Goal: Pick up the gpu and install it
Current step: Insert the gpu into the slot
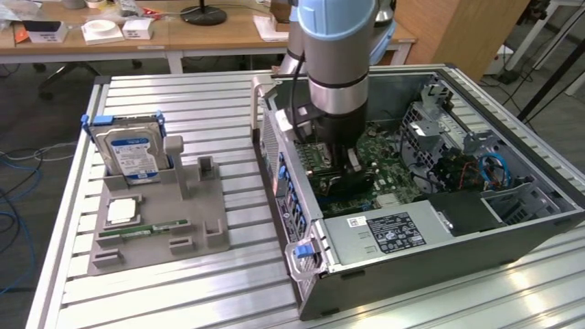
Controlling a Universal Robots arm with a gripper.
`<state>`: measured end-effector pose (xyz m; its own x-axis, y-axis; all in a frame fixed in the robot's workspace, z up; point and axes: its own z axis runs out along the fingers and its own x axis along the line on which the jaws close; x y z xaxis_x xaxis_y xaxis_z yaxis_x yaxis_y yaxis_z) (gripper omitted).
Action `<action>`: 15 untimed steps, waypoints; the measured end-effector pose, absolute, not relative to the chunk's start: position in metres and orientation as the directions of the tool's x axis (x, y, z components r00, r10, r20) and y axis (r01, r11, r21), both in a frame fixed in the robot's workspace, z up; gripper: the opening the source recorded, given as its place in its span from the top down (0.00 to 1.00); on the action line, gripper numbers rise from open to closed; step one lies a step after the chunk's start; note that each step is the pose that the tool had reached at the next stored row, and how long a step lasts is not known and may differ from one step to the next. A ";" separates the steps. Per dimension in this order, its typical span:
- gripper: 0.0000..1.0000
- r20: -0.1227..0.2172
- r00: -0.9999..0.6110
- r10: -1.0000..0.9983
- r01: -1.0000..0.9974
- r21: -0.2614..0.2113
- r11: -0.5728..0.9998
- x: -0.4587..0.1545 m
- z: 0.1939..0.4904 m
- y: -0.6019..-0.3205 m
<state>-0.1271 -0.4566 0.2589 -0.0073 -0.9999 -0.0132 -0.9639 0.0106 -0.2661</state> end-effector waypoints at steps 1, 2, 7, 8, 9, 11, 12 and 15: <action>0.49 -0.013 -0.007 -1.000 -0.964 -0.266 0.011 -0.127 0.263 -0.457; 0.49 -0.014 -0.007 -1.000 -0.964 -0.266 0.011 -0.127 0.268 -0.457; 0.49 -0.013 -0.007 -1.000 -0.967 -0.253 0.011 -0.127 0.288 -0.457; 0.49 -0.013 -0.008 -1.000 -0.968 -0.250 0.011 -0.127 0.291 -0.457; 0.49 -0.015 -0.008 -1.000 -0.969 -0.249 0.011 -0.127 0.292 -0.457; 0.49 -0.015 -0.008 -1.000 -0.968 -0.249 0.011 -0.127 0.292 -0.457; 0.49 -0.015 -0.008 -1.000 -0.968 -0.249 0.011 -0.127 0.292 -0.457; 0.50 -0.015 -0.008 -1.000 -0.968 -0.249 0.011 -0.127 0.292 -0.457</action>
